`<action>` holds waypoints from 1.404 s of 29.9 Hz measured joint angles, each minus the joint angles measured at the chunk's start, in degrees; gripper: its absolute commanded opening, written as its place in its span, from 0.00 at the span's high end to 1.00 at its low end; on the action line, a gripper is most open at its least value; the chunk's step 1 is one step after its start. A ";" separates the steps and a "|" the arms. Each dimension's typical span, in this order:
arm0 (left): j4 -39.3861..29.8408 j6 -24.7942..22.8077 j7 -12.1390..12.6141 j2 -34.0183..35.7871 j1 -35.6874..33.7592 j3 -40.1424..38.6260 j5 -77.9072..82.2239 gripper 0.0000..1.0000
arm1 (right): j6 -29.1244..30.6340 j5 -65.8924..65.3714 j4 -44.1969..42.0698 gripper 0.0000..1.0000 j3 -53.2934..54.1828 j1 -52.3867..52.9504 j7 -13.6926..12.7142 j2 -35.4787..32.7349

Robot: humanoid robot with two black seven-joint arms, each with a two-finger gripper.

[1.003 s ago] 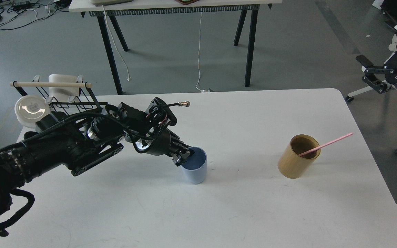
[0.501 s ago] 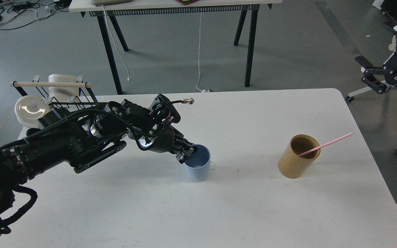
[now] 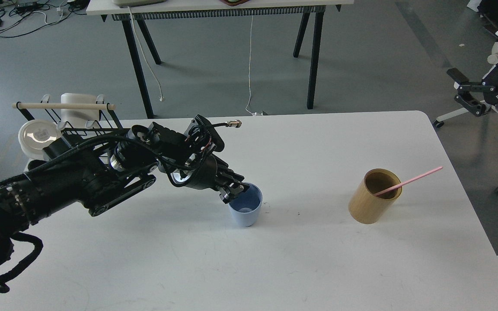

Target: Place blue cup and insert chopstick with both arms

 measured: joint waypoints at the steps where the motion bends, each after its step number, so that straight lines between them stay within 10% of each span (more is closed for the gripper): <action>1: -0.28 0.00 0.00 0.14 0.00 -0.33 0.00 0.42 | 0.00 0.01 0.00 0.01 0.01 0.00 0.00 0.01; 20: -8.05 0.00 0.00 7.14 1.02 -10.75 -12.00 0.15 | 0.00 0.08 0.98 0.01 1.47 0.06 0.00 -0.20; 42: -7.05 0.00 0.01 27.37 10.73 -34.26 -83.01 0.03 | 0.01 -7.53 5.93 0.01 2.01 4.71 0.00 -3.72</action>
